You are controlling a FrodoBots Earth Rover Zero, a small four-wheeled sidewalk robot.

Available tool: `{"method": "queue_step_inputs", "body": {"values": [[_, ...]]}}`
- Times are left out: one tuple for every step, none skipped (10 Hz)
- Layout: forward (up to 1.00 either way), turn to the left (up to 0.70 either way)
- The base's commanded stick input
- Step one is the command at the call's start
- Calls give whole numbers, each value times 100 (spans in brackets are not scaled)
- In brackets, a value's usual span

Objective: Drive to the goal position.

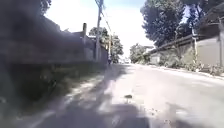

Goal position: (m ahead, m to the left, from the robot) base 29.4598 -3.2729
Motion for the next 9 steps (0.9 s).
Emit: {"method": "queue_step_inputs", "body": {"values": [[100, -5], [100, -27], [100, -40], [100, -40], [100, -40], [100, -40], [100, -40], [100, -40], [100, -40]]}}
